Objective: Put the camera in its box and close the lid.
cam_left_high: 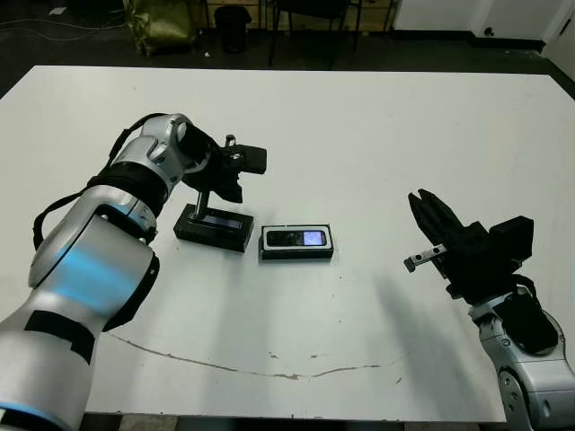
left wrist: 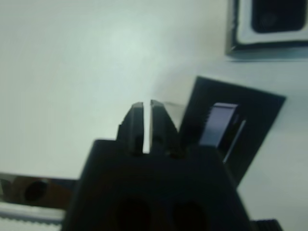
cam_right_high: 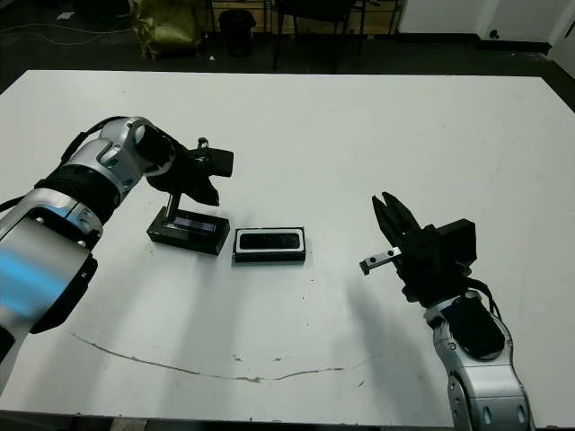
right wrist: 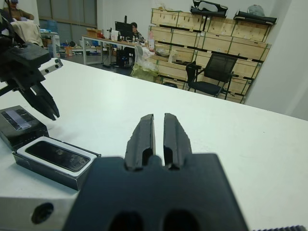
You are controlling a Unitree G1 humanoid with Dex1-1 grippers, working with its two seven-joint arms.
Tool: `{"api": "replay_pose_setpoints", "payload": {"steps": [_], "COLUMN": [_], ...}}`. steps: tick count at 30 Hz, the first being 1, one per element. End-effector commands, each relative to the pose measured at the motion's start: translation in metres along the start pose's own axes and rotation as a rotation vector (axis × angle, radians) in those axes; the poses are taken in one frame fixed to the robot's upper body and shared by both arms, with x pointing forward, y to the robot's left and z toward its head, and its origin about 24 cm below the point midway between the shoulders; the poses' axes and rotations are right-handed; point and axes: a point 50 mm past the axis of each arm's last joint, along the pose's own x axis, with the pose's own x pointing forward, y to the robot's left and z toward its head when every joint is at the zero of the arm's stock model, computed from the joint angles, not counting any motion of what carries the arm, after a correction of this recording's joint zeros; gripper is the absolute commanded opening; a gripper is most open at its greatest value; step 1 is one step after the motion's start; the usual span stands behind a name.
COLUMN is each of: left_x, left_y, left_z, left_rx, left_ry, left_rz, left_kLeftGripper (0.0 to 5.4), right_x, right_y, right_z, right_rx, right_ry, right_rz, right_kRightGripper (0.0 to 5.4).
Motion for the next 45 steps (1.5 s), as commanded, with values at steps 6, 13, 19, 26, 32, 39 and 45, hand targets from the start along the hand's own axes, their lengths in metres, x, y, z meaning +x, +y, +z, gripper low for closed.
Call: {"api": "replay_pose_setpoints", "payload": {"steps": [6, 13, 19, 26, 32, 39, 45], "left_x": [0.007, 0.013, 0.015, 0.015, 0.016, 0.014, 0.012], "left_y": [-0.007, -0.012, -0.015, -0.017, -0.019, -0.022, -0.027], "left_z": [0.004, 0.010, 0.013, 0.014, 0.018, 0.022, 0.027], "left_rx": [0.021, 0.073, 0.121, 0.168, 0.181, 0.233, 0.223], "left_ry": [0.052, 0.067, 0.064, 0.078, 0.112, 0.109, 0.107], "left_rz": [-0.115, -0.174, -0.210, -0.236, -0.283, -0.344, -0.442], "left_kLeftGripper": [0.00, 0.00, 0.00, 0.00, 0.00, 0.00, 0.00], "right_x": [-0.002, -0.003, -0.004, -0.003, -0.004, -0.005, -0.005], "right_y": [-0.001, -0.001, -0.001, -0.001, -0.001, -0.001, -0.001], "right_z": [-0.006, -0.006, -0.005, -0.006, -0.006, -0.004, -0.005], "right_rx": [0.008, 0.014, 0.001, 0.008, 0.005, -0.006, -0.002], "right_ry": [0.011, 0.014, 0.013, 0.005, 0.013, 0.025, 0.030], "right_rz": [0.013, 0.008, 0.012, 0.014, 0.011, -0.003, -0.008], "right_kRightGripper": [0.02, 0.02, 0.02, 0.02, 0.02, 0.02, 0.02]}}
